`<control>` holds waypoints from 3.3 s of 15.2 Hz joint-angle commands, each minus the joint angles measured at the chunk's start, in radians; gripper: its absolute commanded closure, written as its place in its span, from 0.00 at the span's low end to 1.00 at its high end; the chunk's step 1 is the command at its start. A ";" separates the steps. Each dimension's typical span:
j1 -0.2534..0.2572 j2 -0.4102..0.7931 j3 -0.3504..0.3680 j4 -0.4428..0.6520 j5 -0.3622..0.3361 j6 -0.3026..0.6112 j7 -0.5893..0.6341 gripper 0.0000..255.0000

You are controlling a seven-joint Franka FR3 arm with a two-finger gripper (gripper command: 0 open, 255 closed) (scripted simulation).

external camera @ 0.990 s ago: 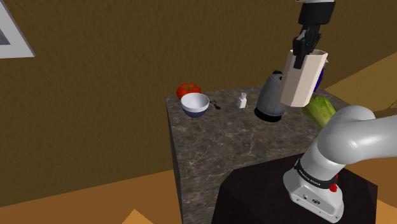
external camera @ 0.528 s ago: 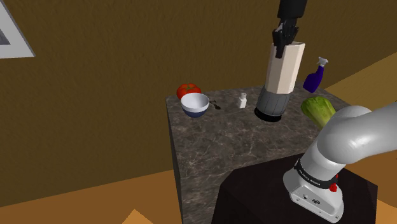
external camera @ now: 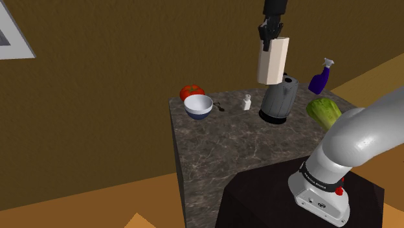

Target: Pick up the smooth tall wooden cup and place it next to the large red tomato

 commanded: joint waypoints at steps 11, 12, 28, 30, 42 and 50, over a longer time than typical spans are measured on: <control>-0.040 0.517 -0.081 0.573 0.056 -0.058 -0.126 1.00; -0.049 0.569 -0.085 0.642 0.066 -0.076 -0.136 1.00; -0.056 0.618 -0.088 0.513 0.075 0.100 -0.148 1.00; -0.055 0.612 -0.087 0.477 0.074 0.130 -0.147 1.00; -0.050 0.599 -0.085 0.298 0.072 0.296 -0.144 1.00; -0.049 0.609 -0.084 0.204 0.074 0.400 -0.144 1.00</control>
